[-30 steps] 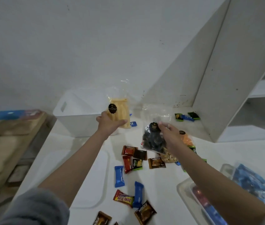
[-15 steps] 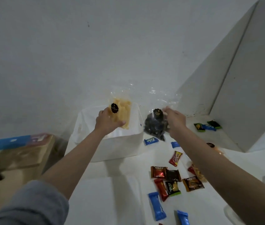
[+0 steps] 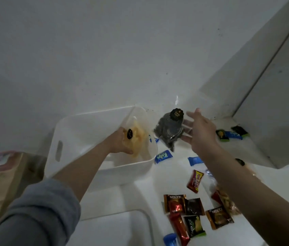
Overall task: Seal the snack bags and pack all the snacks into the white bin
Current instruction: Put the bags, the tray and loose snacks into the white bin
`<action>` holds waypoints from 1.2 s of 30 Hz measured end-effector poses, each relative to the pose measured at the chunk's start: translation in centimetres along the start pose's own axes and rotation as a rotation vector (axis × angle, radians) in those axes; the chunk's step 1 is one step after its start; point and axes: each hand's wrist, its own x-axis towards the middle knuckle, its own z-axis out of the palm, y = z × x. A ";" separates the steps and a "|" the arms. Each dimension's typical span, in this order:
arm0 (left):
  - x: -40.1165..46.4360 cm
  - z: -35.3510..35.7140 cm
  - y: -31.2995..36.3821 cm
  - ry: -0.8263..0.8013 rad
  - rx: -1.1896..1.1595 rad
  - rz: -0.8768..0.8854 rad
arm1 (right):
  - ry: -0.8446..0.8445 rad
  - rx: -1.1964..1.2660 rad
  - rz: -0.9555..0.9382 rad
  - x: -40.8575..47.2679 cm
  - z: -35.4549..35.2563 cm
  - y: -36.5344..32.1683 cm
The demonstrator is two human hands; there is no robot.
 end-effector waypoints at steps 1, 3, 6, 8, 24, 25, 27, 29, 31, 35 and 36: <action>0.9 0.3 -0.1 -0.009 0.004 0.016 | -0.001 0.007 0.014 0.5 -0.3 0.2; 2.7 1.0 -0.7 -0.032 0.023 0.023 | 0.013 0.018 0.036 1.2 -0.7 0.6; 4.3 2.2 -1.2 -0.047 0.073 0.043 | 0.054 0.048 0.018 1.9 -1.0 0.7; 5.0 2.7 -1.3 -0.063 0.077 0.037 | 0.076 0.071 -0.011 1.9 -0.9 0.6; -1.4 -2.3 -0.7 -0.212 -0.984 -0.264 | -0.130 -0.145 -0.024 -2.8 10.4 3.9; -1.6 -2.4 -0.7 -0.195 -1.024 -0.287 | -0.144 -0.203 -0.019 -2.6 11.2 4.5; -1.5 -2.3 -1.0 -0.111 -1.020 -0.342 | -0.147 -0.303 -0.033 -2.0 12.5 5.2; -0.7 -2.1 -1.8 -0.028 -1.020 -0.385 | -0.125 -0.365 -0.081 -1.3 13.2 5.4; 0.1 -1.8 -2.6 -0.004 -1.101 -0.422 | -0.121 -0.421 -0.140 -0.2 13.4 5.7; 1.4 -1.0 -2.7 -0.042 -1.304 -0.442 | -0.199 -0.581 -0.182 1.8 13.3 6.4; 1.7 -0.7 -2.6 -0.056 -1.313 -0.442 | -0.227 -0.628 -0.183 2.1 13.3 6.6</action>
